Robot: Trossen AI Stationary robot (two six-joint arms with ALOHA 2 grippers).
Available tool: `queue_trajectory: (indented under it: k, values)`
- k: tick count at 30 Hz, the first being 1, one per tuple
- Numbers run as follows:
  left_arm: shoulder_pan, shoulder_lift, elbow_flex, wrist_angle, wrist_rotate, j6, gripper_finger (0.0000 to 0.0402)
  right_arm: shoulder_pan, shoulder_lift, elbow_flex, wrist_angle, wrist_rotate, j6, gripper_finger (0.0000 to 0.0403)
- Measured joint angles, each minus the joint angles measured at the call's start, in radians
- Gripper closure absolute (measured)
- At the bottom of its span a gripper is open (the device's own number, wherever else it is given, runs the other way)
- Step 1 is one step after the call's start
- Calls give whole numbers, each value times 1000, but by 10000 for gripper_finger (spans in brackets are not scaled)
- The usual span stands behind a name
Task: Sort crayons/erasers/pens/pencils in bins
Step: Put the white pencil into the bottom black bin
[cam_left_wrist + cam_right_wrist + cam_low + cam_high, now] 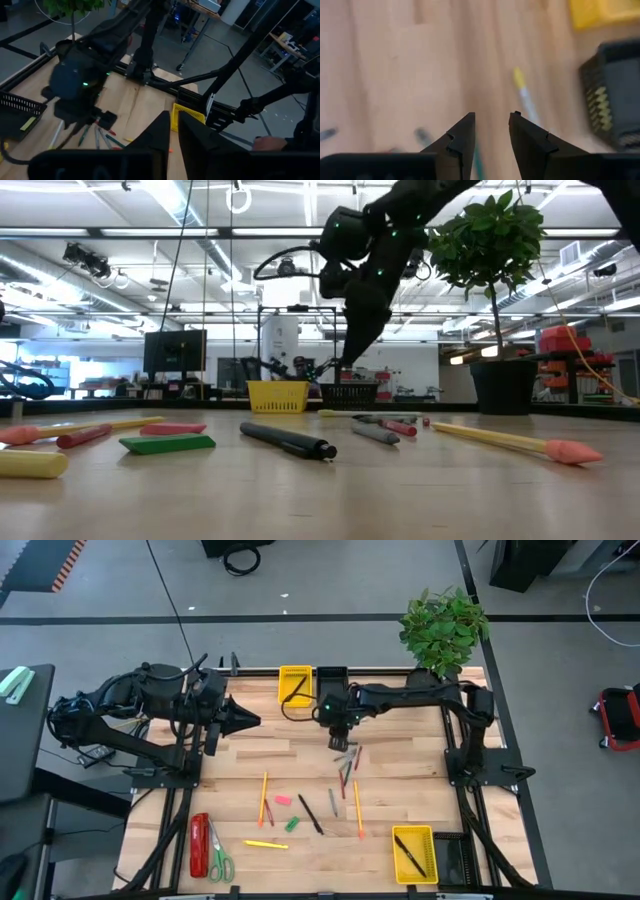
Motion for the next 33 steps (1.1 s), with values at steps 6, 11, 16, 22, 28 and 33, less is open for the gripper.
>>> queue_trajectory:
  k: [6, 11, 16, 22, 28, 33]
  values:
    - [1, 0, 0, -5, -4, -1, 367, -29, 45, 2, 142, -44, -43, 276]
    - [1, 0, 0, -14, -12, -14, 366, -31, 99, 2, 126, -68, -60, 276]
    - [1, 0, 1, -50, -27, -58, 370, -37, 121, 15, 131, -46, -75, 276]
    - [1, 0, 1, -62, -27, -77, 374, -64, 161, 16, 141, -75, -58, 276]
    - [1, 0, 1, -66, -27, -99, 370, -44, 169, 16, 154, -32, -39, 276]
    - [1, 0, 1, -66, -27, -100, 377, -66, 169, 15, 144, -15, -21, 276]
